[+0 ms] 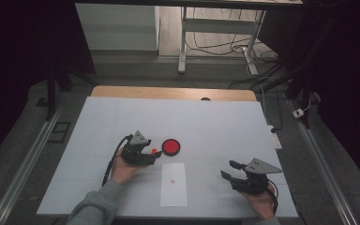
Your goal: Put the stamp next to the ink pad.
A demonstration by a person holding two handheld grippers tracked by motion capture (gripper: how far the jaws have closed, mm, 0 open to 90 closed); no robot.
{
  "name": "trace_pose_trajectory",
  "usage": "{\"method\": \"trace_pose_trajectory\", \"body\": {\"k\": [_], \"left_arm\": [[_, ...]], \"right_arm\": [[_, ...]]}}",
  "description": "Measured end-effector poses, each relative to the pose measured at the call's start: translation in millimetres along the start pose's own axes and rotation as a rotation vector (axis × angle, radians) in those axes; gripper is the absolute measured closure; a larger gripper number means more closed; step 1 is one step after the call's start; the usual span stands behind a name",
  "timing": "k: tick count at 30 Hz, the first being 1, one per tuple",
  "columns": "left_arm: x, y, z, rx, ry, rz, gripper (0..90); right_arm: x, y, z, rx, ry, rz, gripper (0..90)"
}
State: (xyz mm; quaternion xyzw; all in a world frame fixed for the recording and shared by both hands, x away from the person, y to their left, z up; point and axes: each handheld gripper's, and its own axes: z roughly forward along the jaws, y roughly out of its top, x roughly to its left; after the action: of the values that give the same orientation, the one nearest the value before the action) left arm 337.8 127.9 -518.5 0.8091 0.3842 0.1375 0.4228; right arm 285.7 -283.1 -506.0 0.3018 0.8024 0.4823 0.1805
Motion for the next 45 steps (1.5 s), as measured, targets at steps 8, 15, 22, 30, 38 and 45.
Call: {"method": "trace_pose_trajectory", "body": {"k": [8,15,22,30,38,45], "left_arm": [[-3.7,1.2,-21.5,-0.028,-0.035,-0.011,29.7],[-5.0,-3.8,-43.7,-0.041,-0.056,-0.011,29.2],[-5.7,-9.7,-57.4,-0.048,-0.064,-0.019,29.2],[-10.0,-26.8,-78.9,-0.042,-0.062,-0.011,29.3],[-5.5,-55.3,-102.0,-0.031,-0.039,-0.027,29.3],[-3.9,-71.2,-111.1,-0.022,-0.042,-0.032,29.6]], "right_arm": [[-5.2,1.8,4.4,-0.010,0.004,0.003,44.1],[-7.1,4.0,7.5,-0.016,0.009,0.000,44.1],[-6.4,4.4,8.7,-0.002,0.010,-0.016,44.1],[-5.7,3.6,7.6,0.005,0.004,-0.031,44.1],[-5.3,2.6,8.1,0.004,0.008,-0.042,44.1],[-8.0,0.2,7.2,0.013,-0.005,-0.051,44.2]]}}
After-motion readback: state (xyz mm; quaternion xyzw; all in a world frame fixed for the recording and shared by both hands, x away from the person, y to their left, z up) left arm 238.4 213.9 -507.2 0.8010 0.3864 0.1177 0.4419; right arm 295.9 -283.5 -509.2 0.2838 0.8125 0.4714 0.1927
